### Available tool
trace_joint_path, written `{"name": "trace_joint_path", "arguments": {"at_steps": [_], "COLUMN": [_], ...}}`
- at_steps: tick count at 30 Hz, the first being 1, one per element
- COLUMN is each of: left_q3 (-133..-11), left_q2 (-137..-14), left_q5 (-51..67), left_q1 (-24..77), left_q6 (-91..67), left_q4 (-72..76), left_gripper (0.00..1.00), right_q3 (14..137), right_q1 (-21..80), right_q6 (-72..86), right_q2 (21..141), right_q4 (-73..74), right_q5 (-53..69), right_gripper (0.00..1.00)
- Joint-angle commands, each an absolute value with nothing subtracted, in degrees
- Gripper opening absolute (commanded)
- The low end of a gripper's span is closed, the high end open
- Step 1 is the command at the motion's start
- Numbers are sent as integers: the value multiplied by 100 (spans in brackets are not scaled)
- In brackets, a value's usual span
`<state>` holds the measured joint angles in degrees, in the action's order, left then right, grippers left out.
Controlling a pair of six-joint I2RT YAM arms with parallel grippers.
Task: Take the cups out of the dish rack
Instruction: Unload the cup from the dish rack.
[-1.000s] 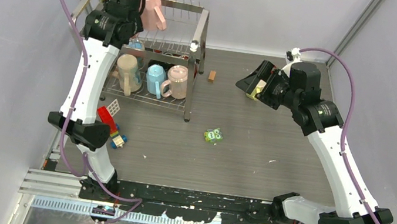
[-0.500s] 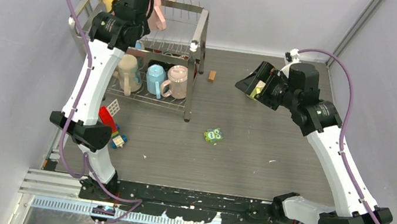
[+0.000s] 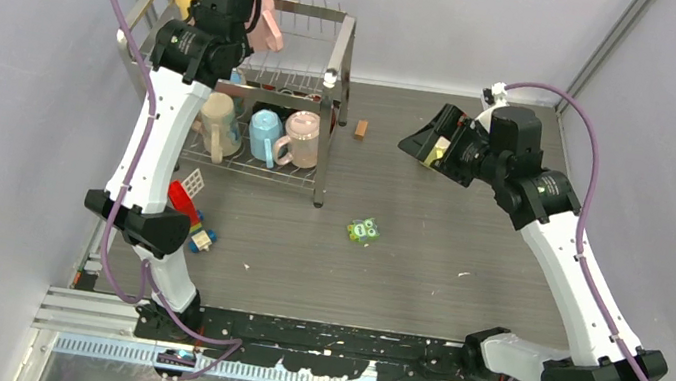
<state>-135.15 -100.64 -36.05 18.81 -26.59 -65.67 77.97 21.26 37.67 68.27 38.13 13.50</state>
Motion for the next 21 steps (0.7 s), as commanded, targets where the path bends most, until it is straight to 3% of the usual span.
{"name": "trace_joint_path", "arguments": {"at_steps": [1,7,10,21], "left_q3": [-13750,-13783,-13831,-13911], "left_q2": [-10044,-10037,-10028,-9765], "left_q5": [-3797,-3810,-3839,-3964], "left_q1": [1907,1907,1907,1907], "left_q6": [-2624,-2555,-2487,-2167], "left_q4": [-6468,-6403,-6353,-5825], "left_gripper": [28,14,1,0], "right_q3": [7823,7880,7909,8029], "right_q1": [2153,2149,2156,2186], "right_q6": [3771,3744,3736,3720], "right_q2": [6852,6879,6906,7000], "right_q4": [3585,3621,3632,3656], "right_q5": [1450,1468,1475,1468], "right_gripper": [100,100,100,100]}}
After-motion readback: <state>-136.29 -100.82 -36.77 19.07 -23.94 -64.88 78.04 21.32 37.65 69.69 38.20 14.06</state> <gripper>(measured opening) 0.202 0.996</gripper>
